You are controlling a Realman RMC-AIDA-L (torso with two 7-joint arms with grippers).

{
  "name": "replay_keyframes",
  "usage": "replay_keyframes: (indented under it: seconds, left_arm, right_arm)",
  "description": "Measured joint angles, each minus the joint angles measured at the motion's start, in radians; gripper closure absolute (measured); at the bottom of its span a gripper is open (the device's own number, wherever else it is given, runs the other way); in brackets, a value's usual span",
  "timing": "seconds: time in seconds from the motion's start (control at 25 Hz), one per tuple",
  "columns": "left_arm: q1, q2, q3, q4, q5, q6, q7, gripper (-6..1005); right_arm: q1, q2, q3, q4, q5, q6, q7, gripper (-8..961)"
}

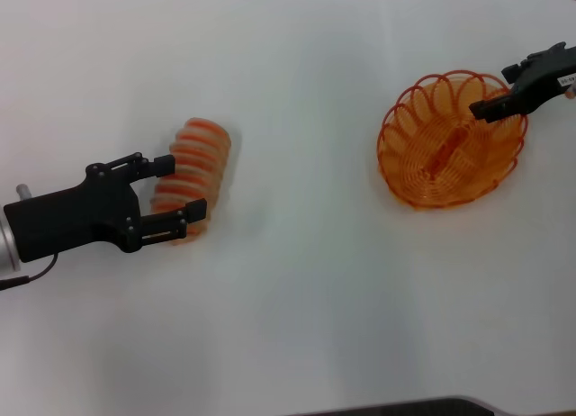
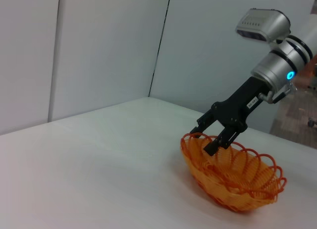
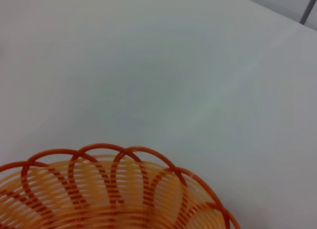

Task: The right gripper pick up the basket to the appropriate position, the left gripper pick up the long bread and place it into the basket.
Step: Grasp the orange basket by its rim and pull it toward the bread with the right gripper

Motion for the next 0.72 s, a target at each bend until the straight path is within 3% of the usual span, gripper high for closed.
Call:
replay_keyframes:
  seconds: [0.24, 0.44, 0.72]
  left_arm:
    - [-0.002, 0.0, 0.0, 0.0, 0.0, 0.001, 0.0, 175]
    - [-0.003, 0.0, 0.0, 0.0, 0.0, 0.001, -0.001, 175]
    - [-0.003, 0.0, 0.0, 0.001, 0.0, 0.0, -0.001, 175]
  right_arm:
    - [-0.006, 0.004, -0.003, 0.007, -0.002, 0.032, 0.016, 128]
    - [-0.006, 0.02, -0.006, 0.007, -0.034, 0.087, 0.032, 334]
    - [0.001, 0.044, -0.028, 0.0, -0.057, 0.107, 0.025, 472]
